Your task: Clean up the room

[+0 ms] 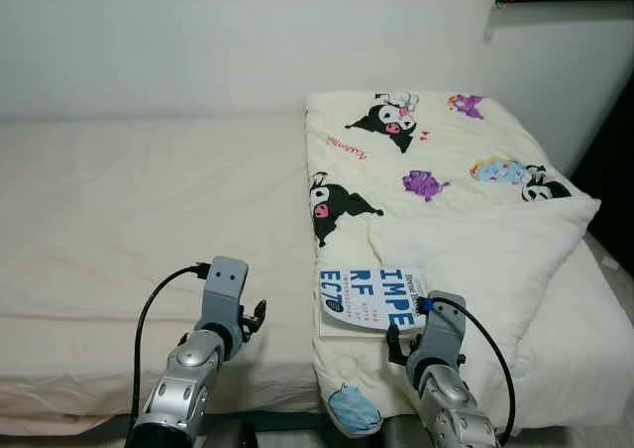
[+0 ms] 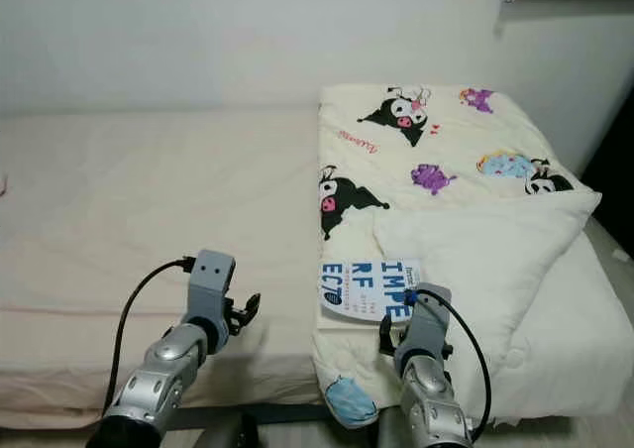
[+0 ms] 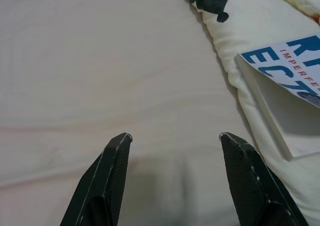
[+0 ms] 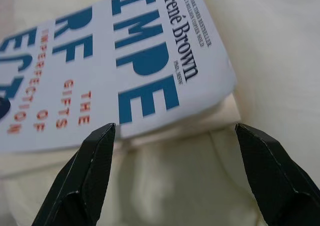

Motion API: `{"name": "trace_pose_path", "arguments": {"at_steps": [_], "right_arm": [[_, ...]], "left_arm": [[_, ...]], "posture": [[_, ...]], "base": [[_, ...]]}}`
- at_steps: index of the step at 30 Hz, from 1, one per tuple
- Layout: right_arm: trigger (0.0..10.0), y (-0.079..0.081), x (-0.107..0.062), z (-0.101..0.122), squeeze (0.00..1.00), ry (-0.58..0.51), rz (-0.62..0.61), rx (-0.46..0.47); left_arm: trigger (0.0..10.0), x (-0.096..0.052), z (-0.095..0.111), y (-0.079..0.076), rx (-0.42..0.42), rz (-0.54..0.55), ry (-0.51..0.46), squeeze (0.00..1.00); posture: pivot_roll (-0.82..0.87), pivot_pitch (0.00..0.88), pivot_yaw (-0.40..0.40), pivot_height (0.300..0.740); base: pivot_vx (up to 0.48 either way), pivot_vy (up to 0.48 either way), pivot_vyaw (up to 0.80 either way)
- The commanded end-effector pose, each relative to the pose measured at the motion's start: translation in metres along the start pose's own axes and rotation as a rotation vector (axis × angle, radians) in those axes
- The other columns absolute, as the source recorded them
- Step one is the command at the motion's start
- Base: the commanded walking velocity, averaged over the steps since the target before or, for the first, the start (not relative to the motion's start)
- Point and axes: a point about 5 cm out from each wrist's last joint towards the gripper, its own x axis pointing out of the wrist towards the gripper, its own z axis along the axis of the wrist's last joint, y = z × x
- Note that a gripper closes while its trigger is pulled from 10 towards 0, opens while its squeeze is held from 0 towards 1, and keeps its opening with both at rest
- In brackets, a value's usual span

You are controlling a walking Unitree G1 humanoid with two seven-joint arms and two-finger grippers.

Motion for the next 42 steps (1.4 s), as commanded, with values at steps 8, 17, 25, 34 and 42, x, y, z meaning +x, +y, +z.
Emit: {"name": "trace_pose_path", "arguments": {"at_steps": [8, 17, 25, 34, 42], "right_arm": [[10.0, 0.016, 0.004, -0.002, 0.00, -0.026, 0.085, 0.122], [10.0, 0.027, 0.008, -0.016, 0.00, 0.035, 0.106, 0.225], [10.0, 0.015, 0.005, -0.026, 0.00, 0.086, 0.063, 0.319], [10.0, -0.006, -0.001, -0.031, 0.00, 0.066, 0.039, 0.317], [10.0, -0.008, -0.004, -0.029, 0.00, 0.030, 0.040, 0.354]], "left_arm": [[10.0, -0.005, -0.001, 0.006, 0.050, 0.007, 0.003, 0.00], [10.0, -0.008, 0.004, 0.010, 0.091, 0.001, -0.018, 0.00], [10.0, -0.017, 0.006, 0.015, 0.153, -0.035, -0.035, 0.00], [10.0, -0.017, 0.009, 0.016, 0.193, -0.067, -0.048, 0.00], [10.0, -0.016, 0.012, 0.011, 0.225, -0.085, -0.061, 0.00]], "posture": [[-0.01, 0.082, 0.022, 0.559], [0.01, 0.094, 0.028, 0.559], [0.03, 0.106, 0.027, 0.559], [0.03, 0.103, 0.036, 0.559], [0.02, 0.095, 0.039, 0.559]], "base": [[0.000, 0.000, 0.00], [0.000, 0.000, 0.00], [0.000, 0.000, 0.00], [0.000, 0.000, 0.00], [0.000, 0.000, 0.00]]}}
